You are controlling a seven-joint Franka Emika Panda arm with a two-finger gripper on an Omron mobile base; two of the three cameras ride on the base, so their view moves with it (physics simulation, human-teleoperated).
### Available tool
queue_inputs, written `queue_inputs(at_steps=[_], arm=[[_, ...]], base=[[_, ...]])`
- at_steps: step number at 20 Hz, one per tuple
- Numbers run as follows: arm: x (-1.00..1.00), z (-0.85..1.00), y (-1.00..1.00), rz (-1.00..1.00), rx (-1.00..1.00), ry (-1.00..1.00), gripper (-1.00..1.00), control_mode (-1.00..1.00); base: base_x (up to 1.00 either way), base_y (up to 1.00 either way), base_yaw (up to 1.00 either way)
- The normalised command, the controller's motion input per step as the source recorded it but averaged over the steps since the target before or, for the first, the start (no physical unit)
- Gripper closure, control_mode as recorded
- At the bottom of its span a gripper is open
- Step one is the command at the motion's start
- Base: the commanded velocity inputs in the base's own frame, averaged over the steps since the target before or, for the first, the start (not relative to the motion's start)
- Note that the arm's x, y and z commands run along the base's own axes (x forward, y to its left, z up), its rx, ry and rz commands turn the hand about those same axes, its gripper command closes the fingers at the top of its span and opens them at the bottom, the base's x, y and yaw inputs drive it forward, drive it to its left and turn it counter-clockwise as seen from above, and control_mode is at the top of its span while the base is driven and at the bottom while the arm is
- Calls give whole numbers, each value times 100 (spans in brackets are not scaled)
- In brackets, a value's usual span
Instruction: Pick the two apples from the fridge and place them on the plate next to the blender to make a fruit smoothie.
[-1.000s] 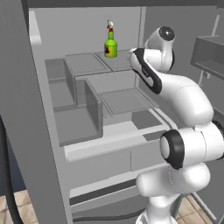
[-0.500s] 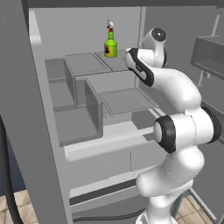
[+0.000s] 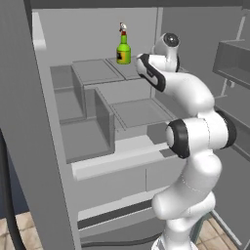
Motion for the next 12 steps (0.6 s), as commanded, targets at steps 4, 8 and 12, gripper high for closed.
queue_inputs(at_steps=[4,8,12], arm=[[32,-9,0,0,0,0,-100,-100],[5,-32,-3,0,0,0,100,-100],[0,-6,-1,0,0,0,100,-100]], base=[[0,0,0],[0,0,0],[0,0,0]])
